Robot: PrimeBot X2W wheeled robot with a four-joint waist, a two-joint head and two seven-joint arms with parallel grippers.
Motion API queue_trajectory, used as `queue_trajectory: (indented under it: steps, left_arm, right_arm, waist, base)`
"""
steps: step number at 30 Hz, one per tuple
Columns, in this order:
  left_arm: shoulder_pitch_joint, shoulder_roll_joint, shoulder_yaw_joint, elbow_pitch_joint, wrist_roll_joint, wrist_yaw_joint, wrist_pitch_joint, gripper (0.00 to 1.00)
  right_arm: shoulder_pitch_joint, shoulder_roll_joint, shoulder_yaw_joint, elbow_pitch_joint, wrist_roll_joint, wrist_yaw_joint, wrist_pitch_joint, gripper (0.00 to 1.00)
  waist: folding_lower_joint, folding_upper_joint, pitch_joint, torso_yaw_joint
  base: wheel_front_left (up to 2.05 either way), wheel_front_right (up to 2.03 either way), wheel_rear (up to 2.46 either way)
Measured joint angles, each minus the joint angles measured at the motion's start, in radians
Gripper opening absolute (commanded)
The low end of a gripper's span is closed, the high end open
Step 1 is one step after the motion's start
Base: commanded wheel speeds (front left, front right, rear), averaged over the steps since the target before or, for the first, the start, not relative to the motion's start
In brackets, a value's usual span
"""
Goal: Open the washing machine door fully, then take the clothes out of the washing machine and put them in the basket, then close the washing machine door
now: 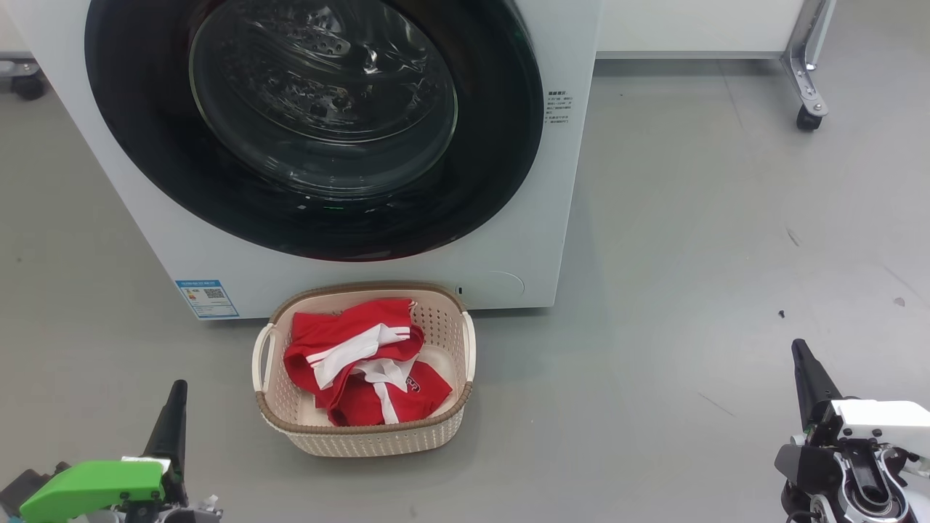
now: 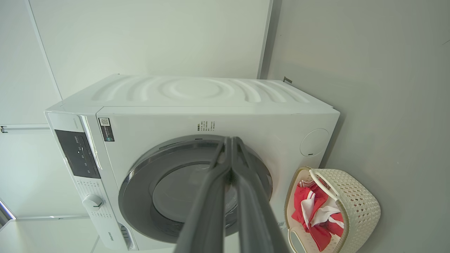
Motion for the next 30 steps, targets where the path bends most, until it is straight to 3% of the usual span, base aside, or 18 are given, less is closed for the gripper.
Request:
queue_trajectory:
  steps: [30]
  left_arm:
    - [-0.002, 0.0, 0.004, 0.006, 0.0, 0.0, 0.003, 0.0]
  right_arm:
    - [0.0, 0.0, -0.003, 0.005, 0.0, 0.002, 0.0, 0.0]
  waist:
    - [0.0, 0.0, 0.0, 0.0]
  base:
    - [0.0, 0.0, 0.0]
